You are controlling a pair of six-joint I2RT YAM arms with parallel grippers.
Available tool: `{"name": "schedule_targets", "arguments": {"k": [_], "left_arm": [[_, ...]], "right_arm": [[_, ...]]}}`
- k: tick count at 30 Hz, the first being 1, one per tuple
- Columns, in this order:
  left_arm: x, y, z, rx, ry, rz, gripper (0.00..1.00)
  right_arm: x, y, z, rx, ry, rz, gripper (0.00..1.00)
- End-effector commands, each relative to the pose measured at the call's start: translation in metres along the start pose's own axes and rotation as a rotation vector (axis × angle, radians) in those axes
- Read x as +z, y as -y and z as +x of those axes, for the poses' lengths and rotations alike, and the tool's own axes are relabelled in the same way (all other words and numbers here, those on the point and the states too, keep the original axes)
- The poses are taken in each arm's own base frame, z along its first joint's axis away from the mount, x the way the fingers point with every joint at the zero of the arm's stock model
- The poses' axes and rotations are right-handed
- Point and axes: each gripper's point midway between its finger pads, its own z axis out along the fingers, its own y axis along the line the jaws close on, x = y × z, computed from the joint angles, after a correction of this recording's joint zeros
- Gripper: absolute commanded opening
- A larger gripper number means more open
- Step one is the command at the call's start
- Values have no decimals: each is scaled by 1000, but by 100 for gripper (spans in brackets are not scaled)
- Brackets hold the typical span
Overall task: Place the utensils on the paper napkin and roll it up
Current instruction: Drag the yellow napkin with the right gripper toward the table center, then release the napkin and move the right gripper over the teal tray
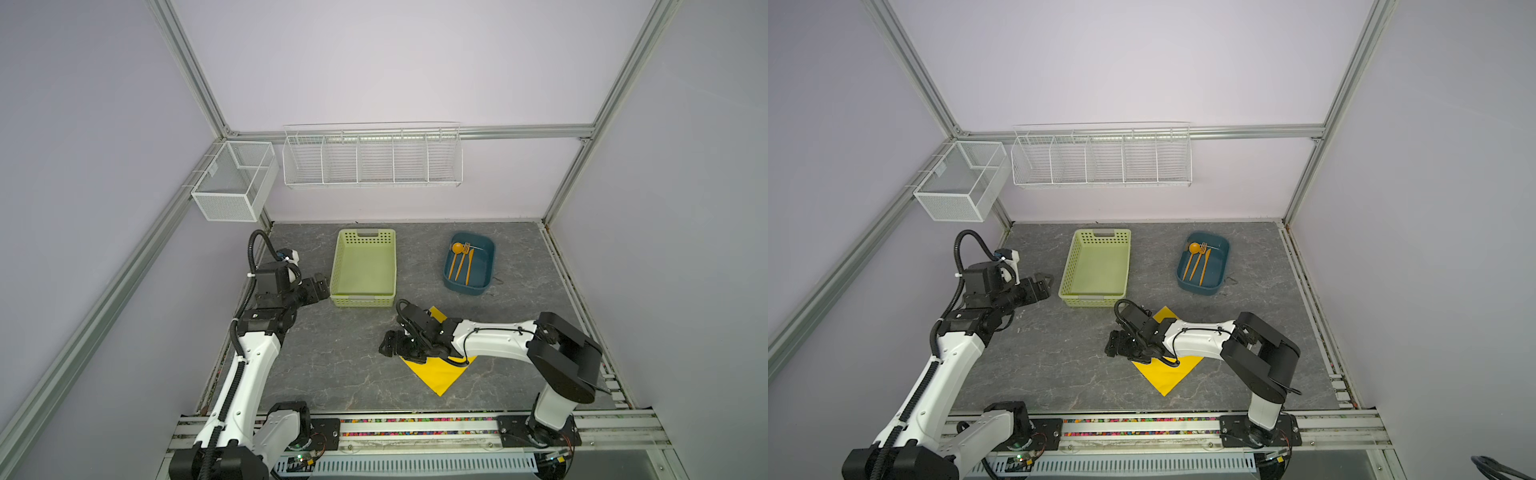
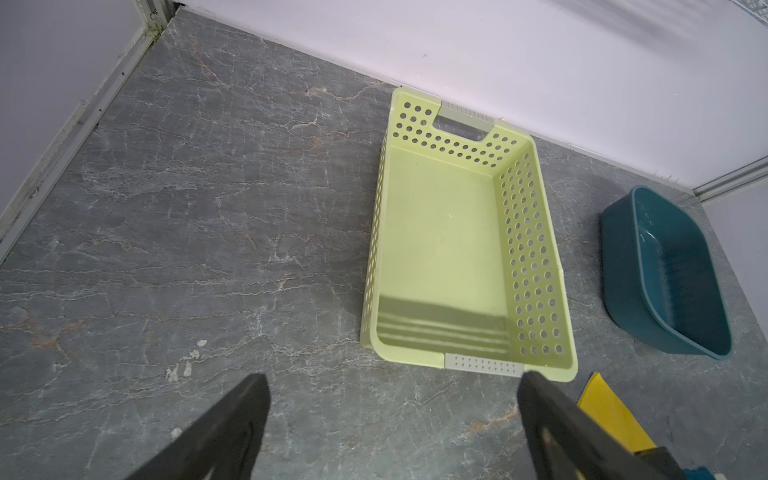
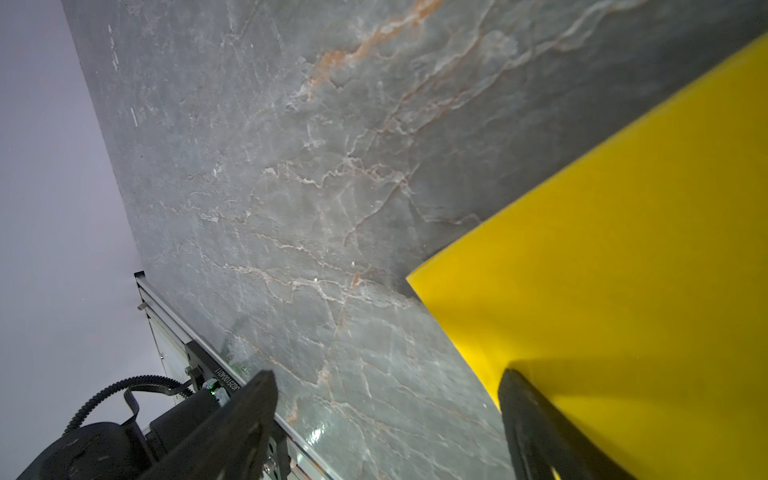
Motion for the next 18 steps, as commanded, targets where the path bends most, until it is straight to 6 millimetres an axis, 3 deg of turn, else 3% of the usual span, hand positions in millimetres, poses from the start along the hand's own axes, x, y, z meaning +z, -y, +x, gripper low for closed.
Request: {"name": "schedule_targets", "arguments": {"k": [1,9,12,18], "left_arm": [[0,0,1,-11,-2,7,95],[0,-1,2,-11,-2,1,94],[1,0,1,-11,-4,10,94],[3,1,1,-14,-10,14,94]], "right_arm": [[-3,11,2,-2,-5,71,88],[-48,-19,-33,-152,82,87,92],[-68,-19,-48,-189,111,127,92],[-108,1,-89,-181,175,173,91]]}}
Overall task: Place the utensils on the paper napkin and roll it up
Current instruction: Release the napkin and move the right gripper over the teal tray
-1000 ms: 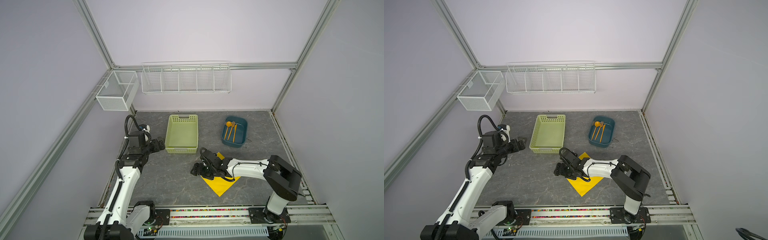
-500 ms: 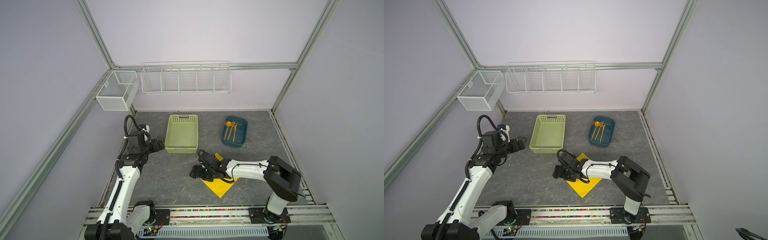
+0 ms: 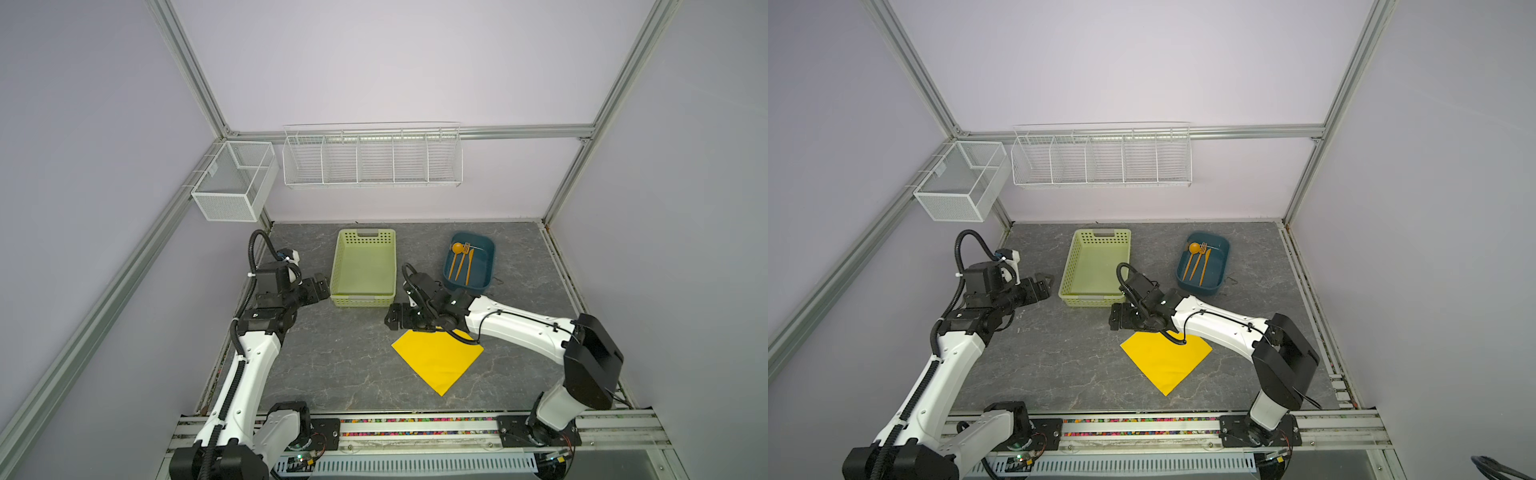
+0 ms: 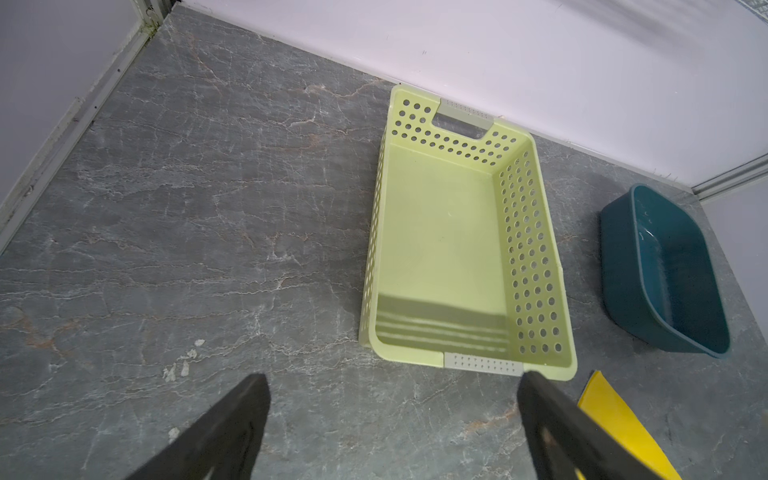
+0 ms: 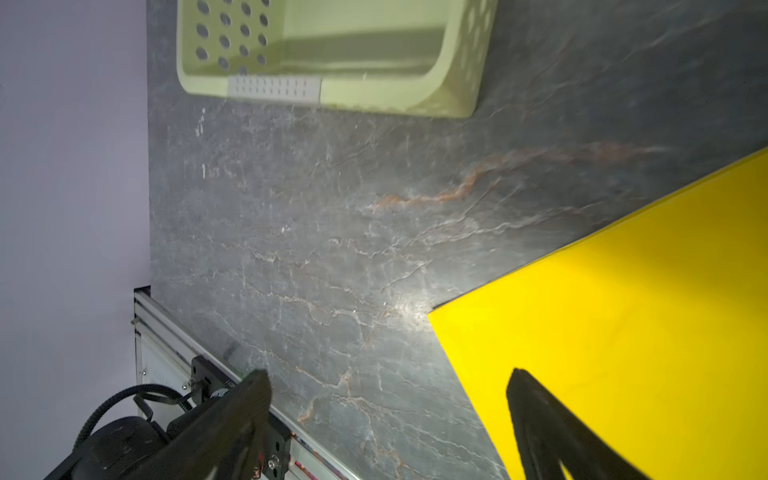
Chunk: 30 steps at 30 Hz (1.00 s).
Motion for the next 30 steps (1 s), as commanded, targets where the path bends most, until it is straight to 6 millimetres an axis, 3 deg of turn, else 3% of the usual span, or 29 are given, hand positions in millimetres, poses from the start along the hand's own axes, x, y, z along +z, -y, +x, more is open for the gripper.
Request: {"name": "schedule_targets", "arguments": {"k": [1,10,14,19,23,30], "left_arm": [[1,0,0,-12,-4,7,94],[2,1,1,-15,-12,10,95],[4,3,3,-17,-26,27,94],[5,3,4,-18,-32,27,94],[6,3,4,-20,-34,25,94],[7,3,5,-22,-40,29,94]], "right_arm": [[-19,35,-16,-27,7,103,91],[-45,97,-91,20,67,215,74],[-48,128,-123,45,83,277,57],[-48,163,-157,88,101,342,45],[-35,184,-163,117,57,345,43],[-32,222,-148,156,9,411,40]]}}
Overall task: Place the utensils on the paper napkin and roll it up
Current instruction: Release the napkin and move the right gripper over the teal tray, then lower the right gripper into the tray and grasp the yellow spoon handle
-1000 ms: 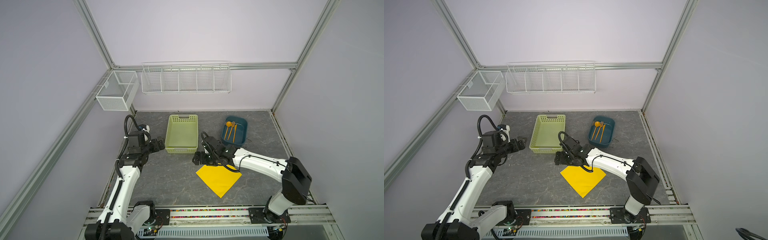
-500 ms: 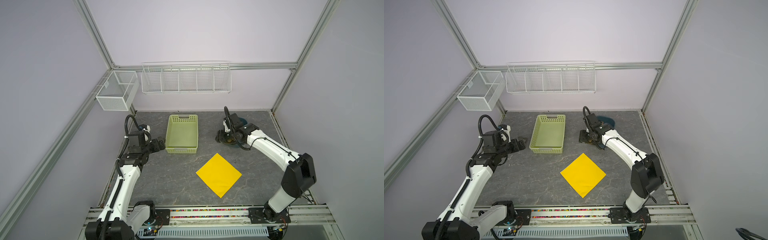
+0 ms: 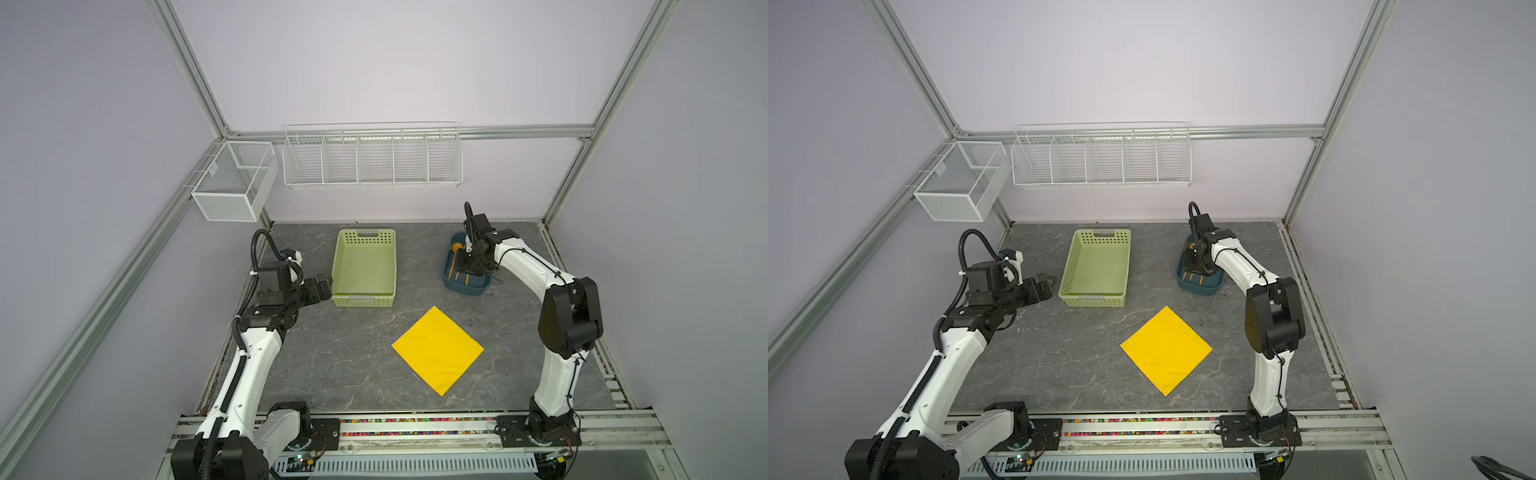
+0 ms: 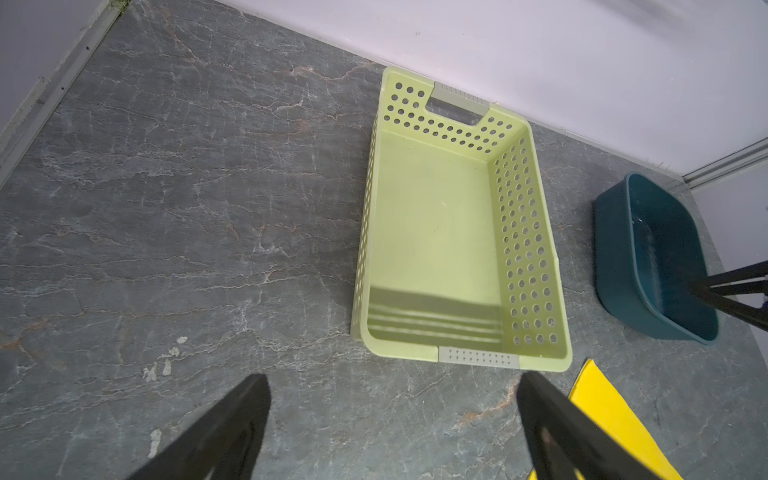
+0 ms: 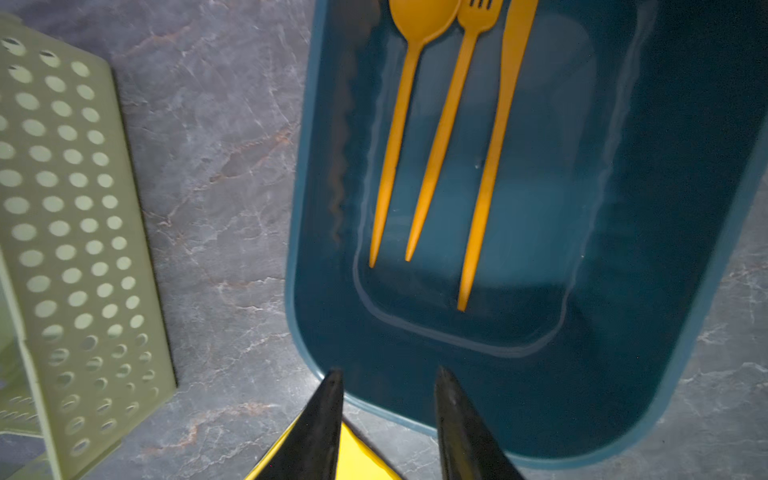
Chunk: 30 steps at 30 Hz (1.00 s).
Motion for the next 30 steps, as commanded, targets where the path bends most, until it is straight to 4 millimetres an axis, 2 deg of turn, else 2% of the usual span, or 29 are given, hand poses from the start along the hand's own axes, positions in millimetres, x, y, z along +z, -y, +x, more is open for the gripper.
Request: {"name": "schedule_targets", "arguments": {"k": [1,6,13,14,22,24,30], "left_arm": [[0,0,-1,-17,-7,4,94],[1,0,-1,-18,-8,7,94],[0,0,-1,-18,-9,4,94],[1,0,-1,-19,-8,2,94],[1,-1,-1,-19,-9,-1,94],[1,-1,-1,-18,-10,-1,94],[3,-2,0,-19,-15,-5,94]], "right_arm": [[1,21,11,-6,-35,39,40],[5,45,18,20,-56,52,40],[10,62,29,8,-97,56,39],[8,76,27,33,-96,71,39],[-6,106,25,14,-89,180,39],[-8,104,22,20,-81,171,39],[-6,73,8,54,-69,53,37]]}}
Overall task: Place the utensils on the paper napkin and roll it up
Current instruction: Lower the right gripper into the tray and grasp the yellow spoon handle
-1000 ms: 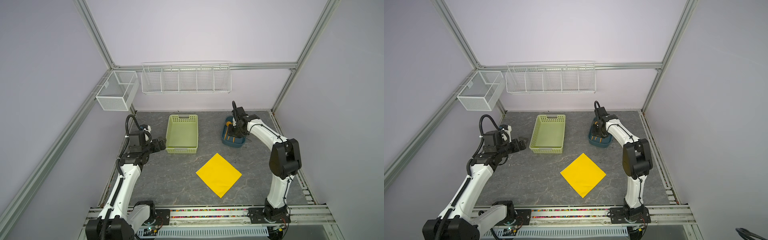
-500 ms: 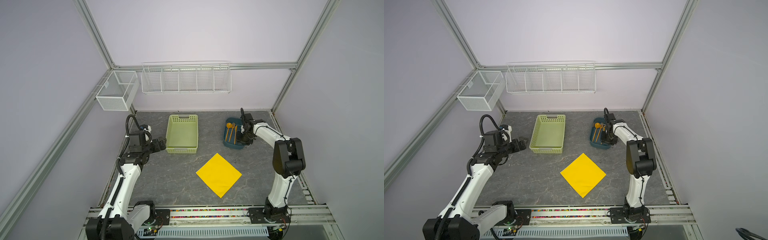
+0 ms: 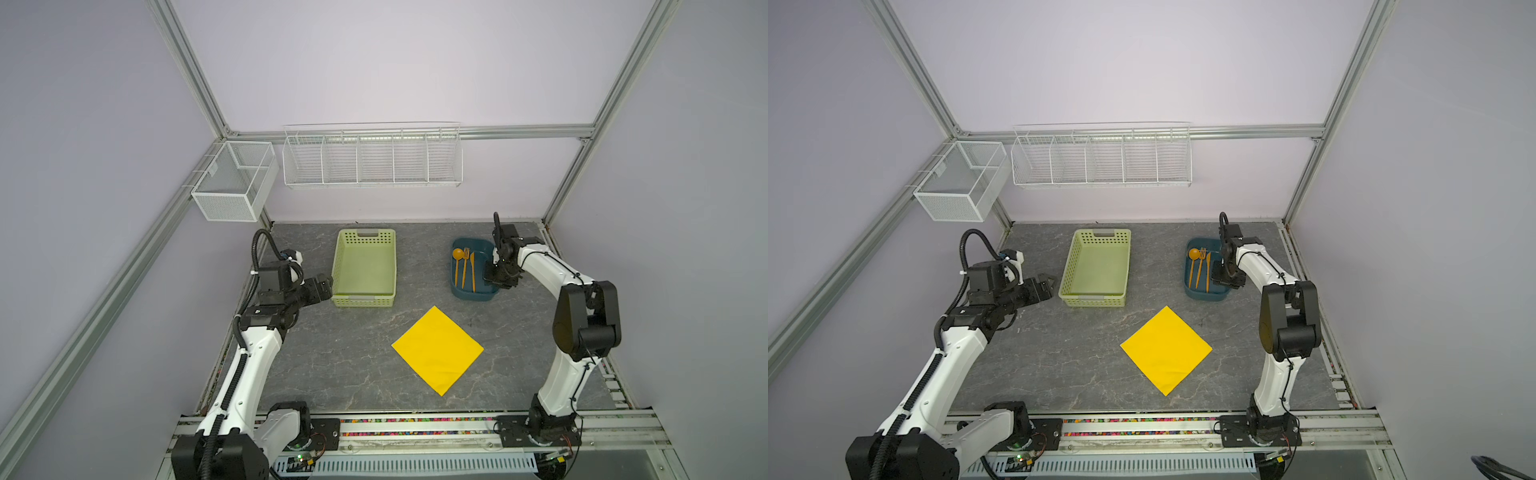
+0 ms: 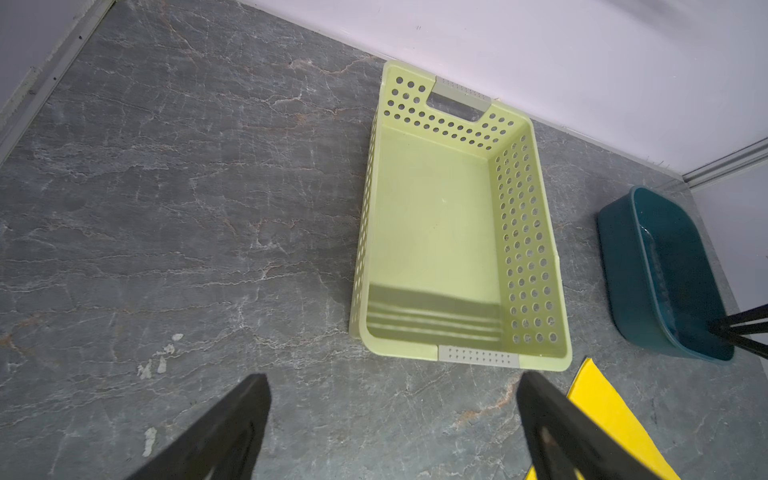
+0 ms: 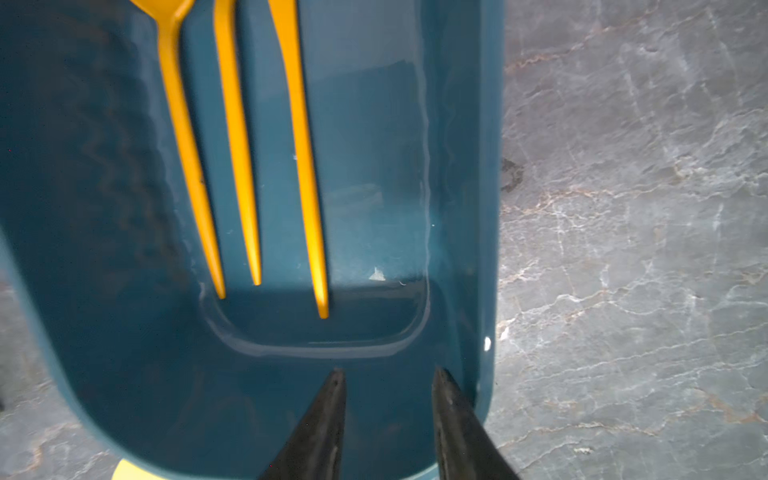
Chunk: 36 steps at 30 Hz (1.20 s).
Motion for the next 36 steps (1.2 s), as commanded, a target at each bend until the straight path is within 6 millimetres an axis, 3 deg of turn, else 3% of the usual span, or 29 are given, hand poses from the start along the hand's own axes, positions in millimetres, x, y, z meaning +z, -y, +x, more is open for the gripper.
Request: {"name": "schedule_targets", "arguments": {"k": [1,13,25,36], "left_arm": [[0,-1,-2,-9,-4,-4,94],[2,-2,0,-12,-13,-7,94],[5,-4,0,-19,-20,-13,94],[7,-6,3,-23,-34,-22,94]], "right_arm": [[-6,-22,-9,-1,8,-60,37],[21,-72,-41,-61,36,-51,32],[58,-89,-74,-80,57,-11,27],[84,-97,-87,-96,50,8,23]]}}
